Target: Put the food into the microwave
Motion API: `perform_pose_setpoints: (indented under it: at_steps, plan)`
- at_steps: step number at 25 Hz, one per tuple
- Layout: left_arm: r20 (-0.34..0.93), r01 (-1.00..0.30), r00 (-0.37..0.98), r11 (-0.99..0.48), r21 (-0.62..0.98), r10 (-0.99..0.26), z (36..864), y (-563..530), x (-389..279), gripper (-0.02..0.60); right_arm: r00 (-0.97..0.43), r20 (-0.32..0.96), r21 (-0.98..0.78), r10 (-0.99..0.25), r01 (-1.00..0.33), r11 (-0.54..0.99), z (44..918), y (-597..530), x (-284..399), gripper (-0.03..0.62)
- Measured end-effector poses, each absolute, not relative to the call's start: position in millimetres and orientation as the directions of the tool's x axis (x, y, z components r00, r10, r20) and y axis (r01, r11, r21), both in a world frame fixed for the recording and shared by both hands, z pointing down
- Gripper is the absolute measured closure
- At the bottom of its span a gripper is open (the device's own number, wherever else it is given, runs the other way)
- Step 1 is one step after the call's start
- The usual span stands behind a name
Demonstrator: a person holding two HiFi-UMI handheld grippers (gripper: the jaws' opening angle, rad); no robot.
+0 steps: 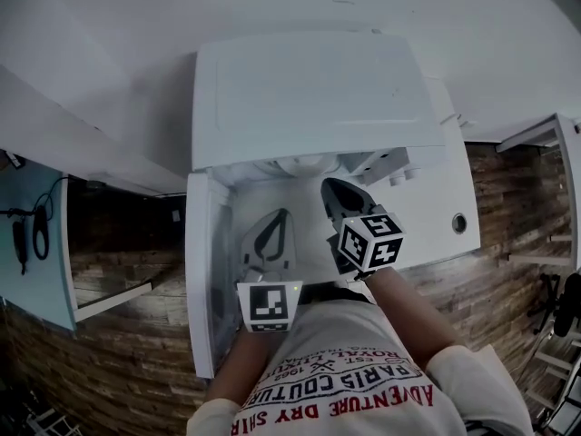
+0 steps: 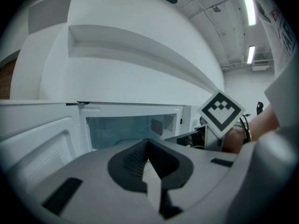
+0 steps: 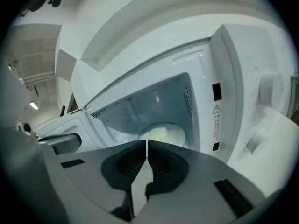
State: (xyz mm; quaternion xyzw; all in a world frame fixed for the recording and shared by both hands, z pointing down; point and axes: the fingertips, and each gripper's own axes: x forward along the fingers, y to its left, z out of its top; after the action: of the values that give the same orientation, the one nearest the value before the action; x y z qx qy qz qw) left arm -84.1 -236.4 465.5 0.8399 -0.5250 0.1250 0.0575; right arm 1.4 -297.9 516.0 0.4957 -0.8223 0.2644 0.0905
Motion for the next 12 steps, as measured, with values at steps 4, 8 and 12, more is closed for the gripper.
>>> perform_pose_setpoints:
  at_steps: [4,8,12]
  plan:
    - [0.261,-0.9,0.415,-0.435,-0.025,-0.872,457.6,-229.2,-74.0,0.576,-0.54,0.351,-0.317,-0.765,-0.837,0.445,493.6,-280.5,7.9,0.583]
    - [0.251,-0.899,0.423,-0.437,-0.003,-0.871,444.9,-215.7,-55.2,0.576,-0.593,0.287,-0.31,-0.752,-0.801,0.512,465.2,-256.0,17.9,0.583]
    - [0.225,-0.896,0.43,-0.443,-0.006,-0.874,426.4,-197.7,-32.7,0.577,-0.62,0.225,-0.231,-0.751,-0.783,0.578,431.9,-228.6,33.1,0.583]
